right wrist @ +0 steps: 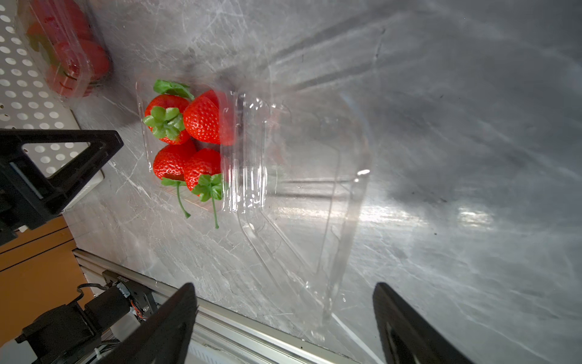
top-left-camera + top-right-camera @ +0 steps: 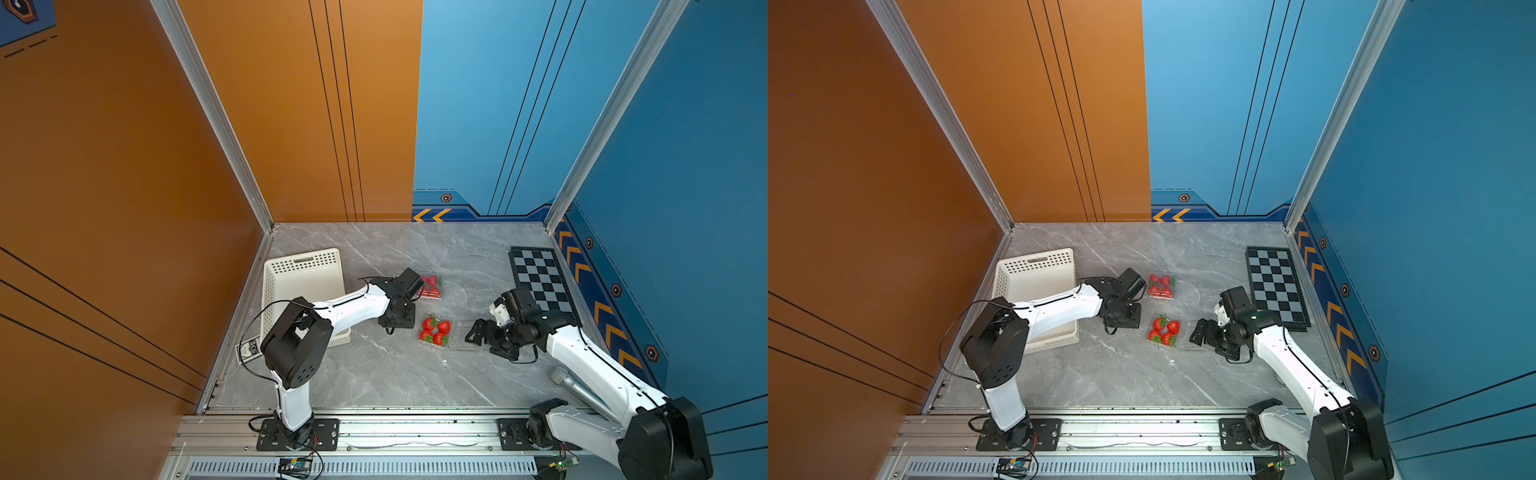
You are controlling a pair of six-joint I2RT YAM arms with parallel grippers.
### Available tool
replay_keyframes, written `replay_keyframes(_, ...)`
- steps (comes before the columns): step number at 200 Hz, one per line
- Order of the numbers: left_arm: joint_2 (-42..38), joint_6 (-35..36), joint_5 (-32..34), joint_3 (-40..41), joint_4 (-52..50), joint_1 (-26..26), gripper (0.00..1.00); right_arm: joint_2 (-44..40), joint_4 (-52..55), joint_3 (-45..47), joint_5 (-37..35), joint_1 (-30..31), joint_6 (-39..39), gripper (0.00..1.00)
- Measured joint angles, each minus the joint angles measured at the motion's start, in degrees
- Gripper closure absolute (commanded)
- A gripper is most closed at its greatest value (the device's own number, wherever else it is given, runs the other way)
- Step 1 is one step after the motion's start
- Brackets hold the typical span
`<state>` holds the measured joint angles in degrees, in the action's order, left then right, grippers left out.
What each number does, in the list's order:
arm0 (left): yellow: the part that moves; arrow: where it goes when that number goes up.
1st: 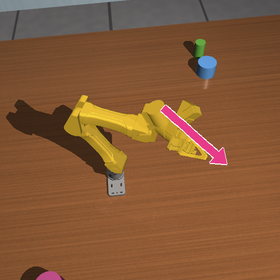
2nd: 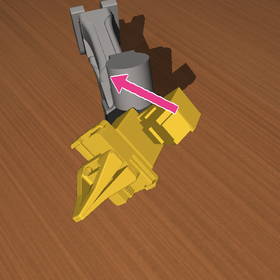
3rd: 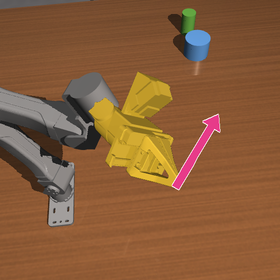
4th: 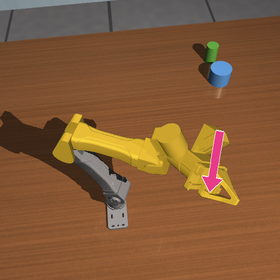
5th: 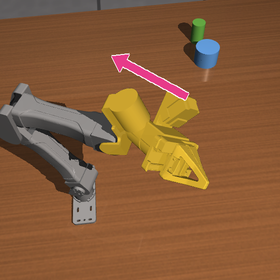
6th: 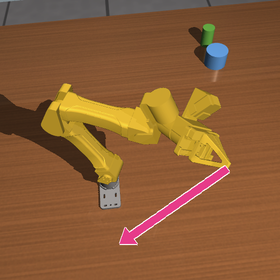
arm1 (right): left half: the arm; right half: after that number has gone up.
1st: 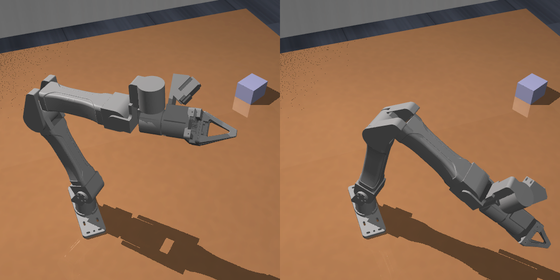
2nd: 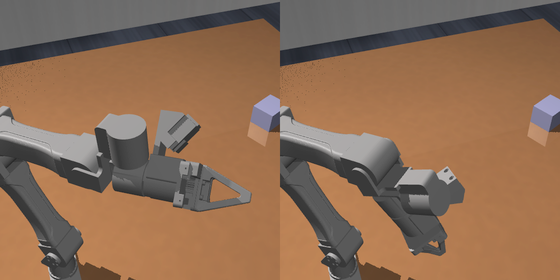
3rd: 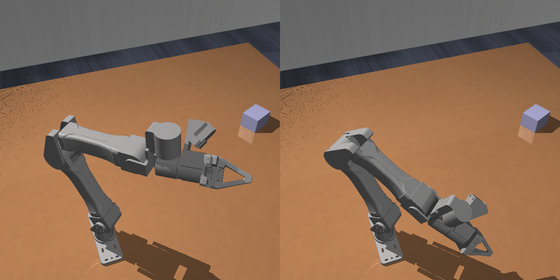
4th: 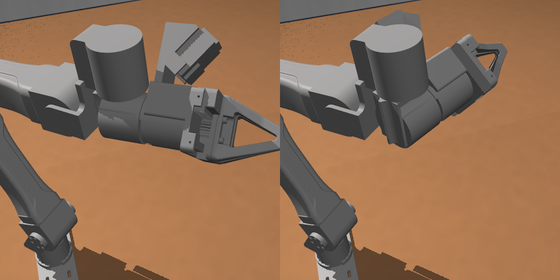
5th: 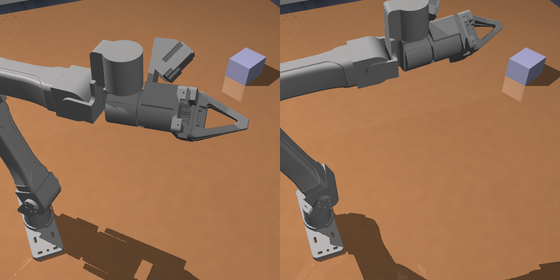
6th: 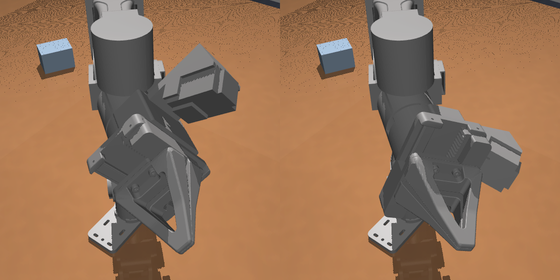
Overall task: Pack strawberries into containers
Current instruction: Close the packing box at the center of the board.
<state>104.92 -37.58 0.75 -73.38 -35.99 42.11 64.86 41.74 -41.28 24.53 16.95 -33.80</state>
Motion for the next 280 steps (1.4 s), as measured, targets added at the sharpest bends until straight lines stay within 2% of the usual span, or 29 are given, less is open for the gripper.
replay_keyframes(70, -0.2, 0.0, 0.0, 0.7, 1.1, -0.6, 0.5, 2.4, -5.0, -0.4, 2.5, 3.6, -3.2, 0.12)
replay_keyframes(115, -3.2, -0.4, -0.3, 3.3, 2.1, -1.7, 0.5, 2.8, -7.6, -5.3, 2.9, 7.4, -6.1, 0.12)
replay_keyframes(215, -9.0, -0.9, -0.4, 9.2, 6.6, -5.6, 0.5, 13.2, -25.2, -6.4, 4.5, 13.1, -16.0, 0.14)
replay_keyframes(236, -10.1, -0.9, -0.4, 9.8, 6.9, -5.8, 0.5, 14.9, -27.3, -6.4, 4.5, 14.0, -17.1, 0.16)
replay_keyframes(254, -11.0, -0.9, -0.7, 10.8, 8.4, -5.9, 0.49, 16.5, -28.6, -6.4, 4.4, 14.2, -17.8, 0.23)
replay_keyframes(280, -11.3, -0.9, -1.7, 12.3, 10.4, -5.8, 0.49, 19.3, -30.5, -6.4, 4.4, 14.2, -19.0, 0.25)
